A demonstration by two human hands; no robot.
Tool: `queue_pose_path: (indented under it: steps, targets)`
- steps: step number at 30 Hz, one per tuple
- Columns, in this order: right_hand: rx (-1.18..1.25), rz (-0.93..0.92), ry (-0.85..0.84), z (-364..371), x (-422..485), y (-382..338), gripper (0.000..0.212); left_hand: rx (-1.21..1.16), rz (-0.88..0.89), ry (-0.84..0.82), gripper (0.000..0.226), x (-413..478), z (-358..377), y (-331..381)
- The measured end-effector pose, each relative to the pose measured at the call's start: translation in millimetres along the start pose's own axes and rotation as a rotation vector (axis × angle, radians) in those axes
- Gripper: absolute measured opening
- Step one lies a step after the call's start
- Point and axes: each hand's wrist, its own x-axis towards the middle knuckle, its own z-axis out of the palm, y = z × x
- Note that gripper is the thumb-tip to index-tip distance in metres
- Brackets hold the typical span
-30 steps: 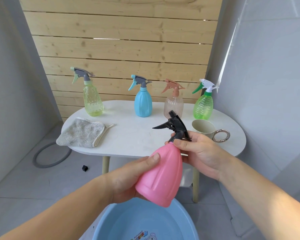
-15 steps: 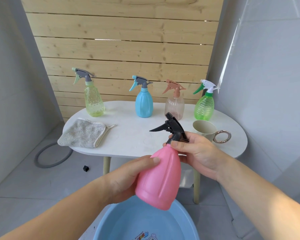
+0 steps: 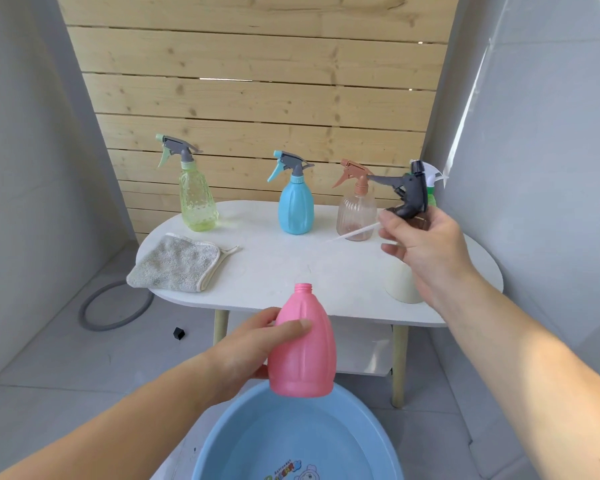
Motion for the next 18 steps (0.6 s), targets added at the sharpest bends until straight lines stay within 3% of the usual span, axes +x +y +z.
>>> queue_pose_path:
  steps: [2, 8, 18]
  targets:
    - [0.002, 0.033, 0.048, 3, 6, 8, 0.015, 0.006, 0.001, -0.001, 0.063, -1, -2, 1]
    - [0.022, 0.362, -0.054, 33, 13, 60, 0.017, 0.048, 0.047, -0.075, 0.06, -7, 0, 1]
    - [-0.201, 0.55, -0.027, 57, 31, 104, 0.029, 0.137, 0.073, -0.043, 0.059, -1, -9, -14]
